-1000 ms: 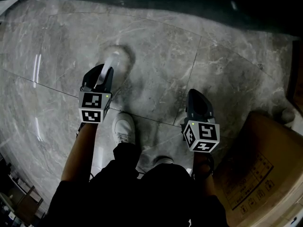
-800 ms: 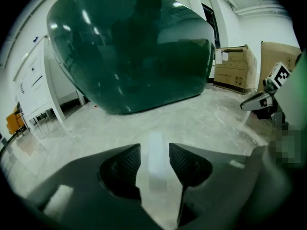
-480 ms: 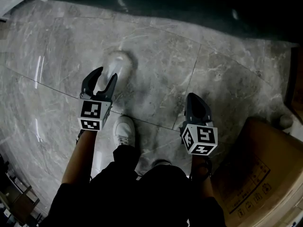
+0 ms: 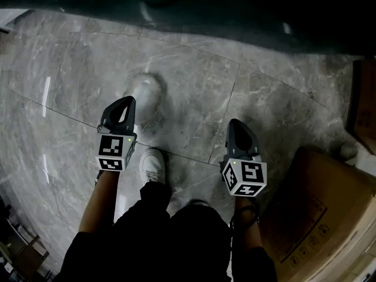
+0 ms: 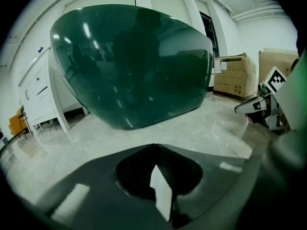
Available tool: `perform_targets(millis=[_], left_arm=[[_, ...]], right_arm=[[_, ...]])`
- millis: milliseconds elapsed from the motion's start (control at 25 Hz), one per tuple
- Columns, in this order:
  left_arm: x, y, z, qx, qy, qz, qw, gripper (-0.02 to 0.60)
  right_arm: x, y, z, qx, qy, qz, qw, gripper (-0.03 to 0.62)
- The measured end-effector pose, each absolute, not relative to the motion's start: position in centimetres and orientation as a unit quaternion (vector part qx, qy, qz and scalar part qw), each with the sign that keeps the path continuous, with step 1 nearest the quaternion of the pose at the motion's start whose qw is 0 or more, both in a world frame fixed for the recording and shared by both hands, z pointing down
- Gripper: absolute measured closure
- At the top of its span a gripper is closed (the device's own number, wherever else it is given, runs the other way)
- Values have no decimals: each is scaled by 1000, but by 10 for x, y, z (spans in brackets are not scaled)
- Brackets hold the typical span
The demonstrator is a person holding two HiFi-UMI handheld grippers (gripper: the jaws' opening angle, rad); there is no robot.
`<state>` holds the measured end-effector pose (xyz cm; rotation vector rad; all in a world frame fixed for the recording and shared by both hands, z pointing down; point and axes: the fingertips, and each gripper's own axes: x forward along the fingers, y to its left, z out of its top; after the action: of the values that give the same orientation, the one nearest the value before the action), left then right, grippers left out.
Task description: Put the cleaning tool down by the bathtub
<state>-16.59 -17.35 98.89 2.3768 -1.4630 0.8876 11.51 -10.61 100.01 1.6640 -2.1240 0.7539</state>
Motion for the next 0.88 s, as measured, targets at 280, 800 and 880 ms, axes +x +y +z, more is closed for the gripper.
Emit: perform_targets(millis=[280,800,880], left_arm=[[-161,-165,964,807,-487,310,124,581],[-158,-145,791,806,-477,316,151,581],[-159,-141,758,805,-478,316,153,581]], right_arm=[[118,-102,958,590,-741,267,178,571],[102,-101,766,586,-742,267,185,571],[100,-102,729,585,-746,262,184,571]])
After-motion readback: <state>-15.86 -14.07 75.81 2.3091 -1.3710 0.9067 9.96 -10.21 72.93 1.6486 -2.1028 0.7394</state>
